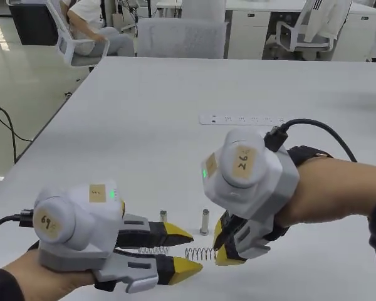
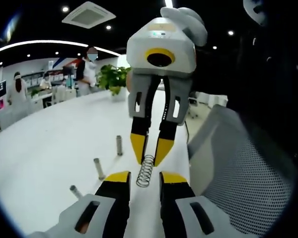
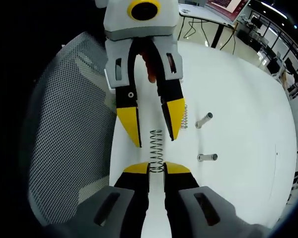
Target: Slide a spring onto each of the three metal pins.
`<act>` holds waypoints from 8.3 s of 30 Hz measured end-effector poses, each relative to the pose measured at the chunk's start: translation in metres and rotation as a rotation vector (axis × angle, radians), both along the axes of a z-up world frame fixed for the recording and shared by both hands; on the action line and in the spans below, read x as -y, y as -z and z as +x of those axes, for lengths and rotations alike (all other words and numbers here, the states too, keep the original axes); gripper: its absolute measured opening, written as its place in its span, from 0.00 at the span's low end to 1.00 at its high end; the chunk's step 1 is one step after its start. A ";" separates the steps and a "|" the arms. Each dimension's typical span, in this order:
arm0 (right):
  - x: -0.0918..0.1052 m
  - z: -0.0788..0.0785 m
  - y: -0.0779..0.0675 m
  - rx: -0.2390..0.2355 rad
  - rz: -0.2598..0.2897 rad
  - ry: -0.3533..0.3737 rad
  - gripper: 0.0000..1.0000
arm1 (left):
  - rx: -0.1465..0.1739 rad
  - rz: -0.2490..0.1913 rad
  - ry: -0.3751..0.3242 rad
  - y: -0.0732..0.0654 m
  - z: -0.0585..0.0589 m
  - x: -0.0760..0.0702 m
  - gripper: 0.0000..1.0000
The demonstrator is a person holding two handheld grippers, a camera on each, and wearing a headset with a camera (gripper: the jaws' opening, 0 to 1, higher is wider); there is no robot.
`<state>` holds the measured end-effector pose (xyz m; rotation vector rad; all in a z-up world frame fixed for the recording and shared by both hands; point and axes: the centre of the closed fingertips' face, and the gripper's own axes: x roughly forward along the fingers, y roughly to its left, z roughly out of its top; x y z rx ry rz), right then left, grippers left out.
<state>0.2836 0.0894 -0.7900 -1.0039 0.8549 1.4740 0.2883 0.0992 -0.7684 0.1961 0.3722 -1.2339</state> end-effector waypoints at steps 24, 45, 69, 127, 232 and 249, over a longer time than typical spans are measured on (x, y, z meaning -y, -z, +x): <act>-0.002 -0.004 -0.002 0.007 0.026 -0.016 0.08 | -0.023 0.007 0.027 0.005 -0.007 0.001 0.02; 0.000 0.000 -0.003 0.007 0.051 0.016 0.08 | -0.016 -0.023 0.020 0.000 -0.005 0.002 0.03; -0.027 -0.011 -0.033 0.008 0.142 -0.014 0.08 | 0.005 0.005 0.037 0.003 -0.007 0.005 0.03; -0.005 0.011 -0.018 0.026 0.046 0.048 0.08 | -0.027 -0.045 -0.147 0.011 0.005 -0.050 0.31; -0.004 0.087 0.057 0.046 -0.183 0.059 0.09 | -0.022 -0.031 -0.283 0.025 -0.005 -0.067 0.43; -0.015 0.083 0.026 0.110 -0.105 0.046 0.18 | -0.021 -0.019 -0.280 0.027 -0.005 -0.068 0.42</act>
